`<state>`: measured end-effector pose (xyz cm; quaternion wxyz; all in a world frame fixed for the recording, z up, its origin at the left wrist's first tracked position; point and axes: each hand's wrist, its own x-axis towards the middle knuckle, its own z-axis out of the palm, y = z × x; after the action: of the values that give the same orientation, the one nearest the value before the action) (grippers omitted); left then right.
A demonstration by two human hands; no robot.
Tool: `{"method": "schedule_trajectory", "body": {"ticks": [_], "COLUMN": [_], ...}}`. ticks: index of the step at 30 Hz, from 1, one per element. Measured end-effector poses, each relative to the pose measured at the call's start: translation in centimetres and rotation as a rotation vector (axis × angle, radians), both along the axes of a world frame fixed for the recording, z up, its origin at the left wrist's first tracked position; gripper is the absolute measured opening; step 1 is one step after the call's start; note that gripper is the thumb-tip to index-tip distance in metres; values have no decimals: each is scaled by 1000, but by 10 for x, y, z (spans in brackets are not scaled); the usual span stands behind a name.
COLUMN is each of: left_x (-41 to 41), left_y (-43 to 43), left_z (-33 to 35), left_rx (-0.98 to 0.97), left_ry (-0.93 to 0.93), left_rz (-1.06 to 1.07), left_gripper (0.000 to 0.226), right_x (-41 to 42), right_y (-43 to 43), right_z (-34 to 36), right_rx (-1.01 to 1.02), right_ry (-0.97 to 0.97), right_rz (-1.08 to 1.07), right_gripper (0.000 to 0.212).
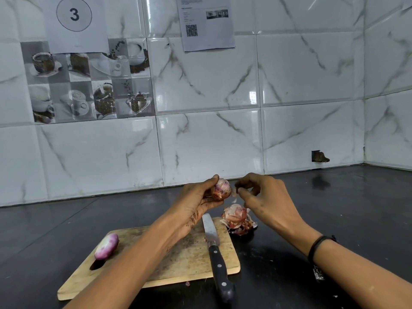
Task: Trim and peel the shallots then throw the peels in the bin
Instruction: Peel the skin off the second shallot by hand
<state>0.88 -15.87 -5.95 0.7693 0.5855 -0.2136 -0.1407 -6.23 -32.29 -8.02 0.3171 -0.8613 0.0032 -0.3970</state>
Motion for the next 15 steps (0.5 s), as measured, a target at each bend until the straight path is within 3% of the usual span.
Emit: {"method": "schedule_trajectory", "body": {"ticks": [6, 10, 15], "left_x": [1, 0, -3], "left_y": [2, 4, 1], "left_z": [0, 0, 0], "left_rx": [23, 32, 5], "left_ry": [-34, -43, 9], "left_rz": [30, 14, -89], "left_gripper": [27, 29, 29], "right_x": [-8, -9, -8], "right_y": [10, 14, 14], "right_z": [5, 7, 7], "right_rx": [-47, -127, -177], "right_ry": [-61, -102, -161], "right_rz": [150, 200, 215], "right_gripper": [12, 33, 44]}}
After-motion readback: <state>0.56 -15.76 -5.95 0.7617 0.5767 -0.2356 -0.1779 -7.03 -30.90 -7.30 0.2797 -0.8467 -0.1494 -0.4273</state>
